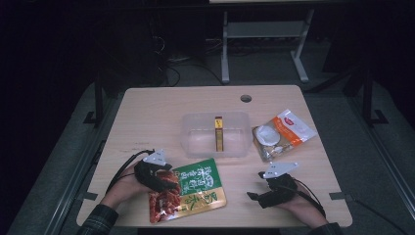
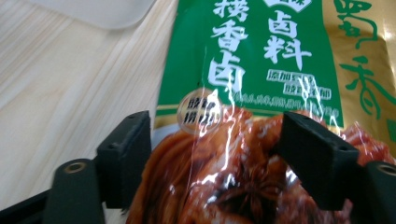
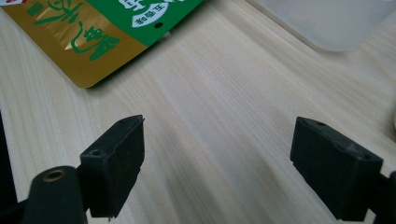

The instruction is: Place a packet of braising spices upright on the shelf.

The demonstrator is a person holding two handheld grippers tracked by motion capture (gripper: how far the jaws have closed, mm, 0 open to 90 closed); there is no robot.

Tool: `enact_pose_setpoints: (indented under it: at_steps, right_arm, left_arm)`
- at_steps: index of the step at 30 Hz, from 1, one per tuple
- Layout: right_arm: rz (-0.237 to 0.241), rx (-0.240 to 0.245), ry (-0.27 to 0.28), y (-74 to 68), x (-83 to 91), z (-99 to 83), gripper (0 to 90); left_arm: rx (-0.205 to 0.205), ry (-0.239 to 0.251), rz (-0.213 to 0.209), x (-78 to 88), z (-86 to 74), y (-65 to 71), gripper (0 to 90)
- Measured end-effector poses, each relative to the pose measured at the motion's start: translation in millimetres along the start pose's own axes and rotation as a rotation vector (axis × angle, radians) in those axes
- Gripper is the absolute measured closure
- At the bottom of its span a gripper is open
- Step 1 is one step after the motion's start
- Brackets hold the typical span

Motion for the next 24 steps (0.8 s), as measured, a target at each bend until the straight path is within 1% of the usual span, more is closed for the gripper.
enact_pose_setpoints:
  at_steps: [2, 3, 5, 7, 9, 10, 12, 13, 16, 17, 19, 20, 24]
  right_arm:
    - [0.003, -0.002, -0.002, -0.5, 0.0, -0.3, 17.4]
    - [0.002, -0.003, -0.002, -0.5, 0.2, -0.2, 17.4]
    - [0.000, -0.001, -0.001, -0.1, 0.5, -0.1, 17.4]
    - [0.000, -0.002, -0.002, 0.0, 0.8, -0.2, 17.4]
    - [0.001, 0.000, -0.002, 0.3, 0.9, -0.3, 17.4]
    - [0.001, 0.000, -0.002, 0.2, 1.0, -0.3, 17.4]
    - [0.001, -0.002, -0.003, 0.0, 1.0, -0.5, 17.4]
    - [0.003, -0.002, -0.004, -0.1, 0.9, -0.5, 17.4]
    - [-0.001, -0.001, -0.004, 0.3, 0.7, -0.5, 17.4]
    - [-0.001, -0.002, -0.004, 0.1, 0.7, -0.6, 17.4]
    - [-0.001, -0.001, -0.004, -0.1, 0.5, -0.6, 17.4]
    - [-0.001, -0.002, -0.005, -0.2, 0.4, -0.6, 17.4]
    - [-0.002, -0.002, -0.004, -0.6, 0.4, -0.4, 17.4]
  left_arm:
    - [0.008, 0.000, 0.001, -2.7, 1.0, 0.5, 19.2]
    - [0.018, -0.001, -0.003, -4.1, 1.1, 0.3, 17.7]
    - [0.018, 0.001, -0.010, -4.8, 0.6, 0.7, 16.6]
    - [0.016, 0.003, -0.004, -5.3, 0.4, 0.6, 15.3]
    - [0.006, 0.012, -0.002, -5.3, -0.2, 0.6, 14.9]
    - [0.014, 0.023, -0.003, -5.4, -0.5, 1.2, 14.9]
    - [0.002, 0.032, -0.011, -5.2, -1.1, 2.6, 15.1]
    - [-0.007, 0.031, -0.012, -5.1, -1.2, 2.9, 15.4]
    - [-0.006, 0.012, -0.006, -4.8, -1.2, 5.1, 15.7]
    - [-0.014, 0.004, -0.007, -4.1, -1.5, 5.8, 16.2]
    - [-0.015, 0.001, -0.002, -3.7, -1.4, 7.0, 18.1]
    - [-0.031, -0.009, 0.002, -2.5, -1.8, 6.7, 20.9]
    - [-0.048, -0.016, 0.007, 0.2, -1.4, 9.3, 35.8]
Point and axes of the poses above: each handheld gripper's, and its own axes: x roughly backward along the jaws, z roughly out of its top, y roughly to its right, the point moved 9 cm from there along -x, roughly forward along the jaws, and after that the axes turned 7 degrees about z, right-handed, at the moved point
